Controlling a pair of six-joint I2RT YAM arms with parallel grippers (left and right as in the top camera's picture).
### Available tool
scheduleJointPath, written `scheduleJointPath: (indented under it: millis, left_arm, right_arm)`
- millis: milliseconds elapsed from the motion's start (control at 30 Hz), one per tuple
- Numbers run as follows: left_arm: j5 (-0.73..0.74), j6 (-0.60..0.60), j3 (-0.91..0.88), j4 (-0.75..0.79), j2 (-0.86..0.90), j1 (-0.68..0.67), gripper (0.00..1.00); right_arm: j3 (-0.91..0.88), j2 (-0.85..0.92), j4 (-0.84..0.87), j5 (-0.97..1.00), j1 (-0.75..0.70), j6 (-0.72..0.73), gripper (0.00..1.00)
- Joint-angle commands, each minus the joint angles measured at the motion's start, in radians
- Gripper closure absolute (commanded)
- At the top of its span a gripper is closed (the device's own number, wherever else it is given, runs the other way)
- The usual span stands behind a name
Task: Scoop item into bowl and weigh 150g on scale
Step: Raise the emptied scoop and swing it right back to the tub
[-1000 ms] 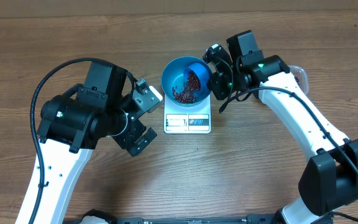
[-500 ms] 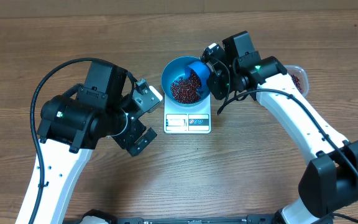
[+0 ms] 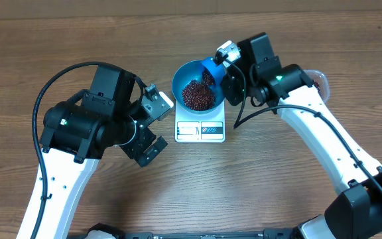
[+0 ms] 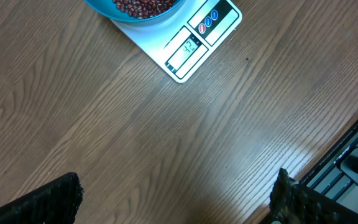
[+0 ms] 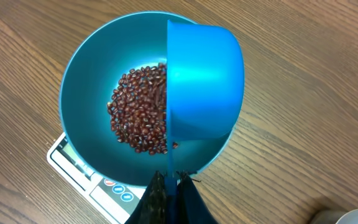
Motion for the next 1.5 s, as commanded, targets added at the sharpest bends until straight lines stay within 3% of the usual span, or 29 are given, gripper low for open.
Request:
scheduleJointPath:
  millis: [0, 600, 1467]
  left_arm:
    - [0.001, 0.000, 0.021, 0.001, -0.011, -0.002, 0.00]
    - [0.001, 0.000, 0.021, 0.001, -0.011, -0.002, 0.00]
    - [0.001, 0.000, 0.021, 0.001, -0.011, -0.002, 0.01]
  right_arm:
    - [0.034, -0.030, 0.002, 0.074, 0.036, 0.003, 0.96]
    - [0.034, -0.035, -0.004, 0.410, 0.178, 0.003, 0.96]
    - [0.062, -0.105, -0.010, 0.367, 0.187, 0.060, 0.96]
